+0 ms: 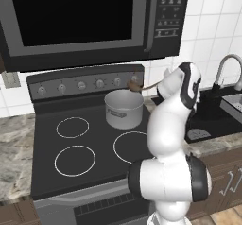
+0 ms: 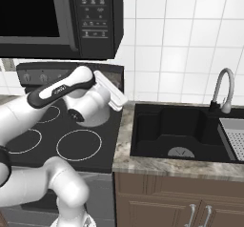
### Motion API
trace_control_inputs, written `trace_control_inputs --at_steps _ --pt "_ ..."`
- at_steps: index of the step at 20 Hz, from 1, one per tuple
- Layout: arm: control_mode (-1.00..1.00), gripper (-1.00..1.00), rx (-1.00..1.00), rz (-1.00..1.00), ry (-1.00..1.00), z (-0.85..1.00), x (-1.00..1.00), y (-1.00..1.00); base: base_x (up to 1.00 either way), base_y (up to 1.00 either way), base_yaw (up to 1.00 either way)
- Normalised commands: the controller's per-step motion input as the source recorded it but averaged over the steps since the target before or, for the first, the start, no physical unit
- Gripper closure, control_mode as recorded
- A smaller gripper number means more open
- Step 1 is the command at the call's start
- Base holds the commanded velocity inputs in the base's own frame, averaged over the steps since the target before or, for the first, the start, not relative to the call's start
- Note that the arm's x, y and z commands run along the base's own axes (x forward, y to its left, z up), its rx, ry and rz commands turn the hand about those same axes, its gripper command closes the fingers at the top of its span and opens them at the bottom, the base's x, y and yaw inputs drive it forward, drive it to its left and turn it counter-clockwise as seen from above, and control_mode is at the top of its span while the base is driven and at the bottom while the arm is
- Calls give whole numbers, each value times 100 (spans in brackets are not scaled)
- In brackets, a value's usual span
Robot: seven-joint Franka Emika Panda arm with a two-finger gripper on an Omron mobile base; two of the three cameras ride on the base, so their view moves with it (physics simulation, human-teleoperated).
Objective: Open the cabinet and move the ladle to the pot. Then close the cabinet.
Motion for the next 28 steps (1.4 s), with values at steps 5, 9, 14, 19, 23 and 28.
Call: trace_control_inputs --at_steps 5,9,14,19,23,28 --pt "-100 100 0 0 0 -27 7 0 0 0 0" --pt "-100 100 0 -2 0 -11 4 0 0 0 0" --pt "-100 100 -1 -3 0 0 13 0 0 0 0" --pt "-100 100 -7 -6 0 0 13 0 0 0 0" --pt "-100 100 -9 -7 0 0 14 0 0 0 0" --pt "-100 100 -6 -5 0 -3 18 0 0 0 0"
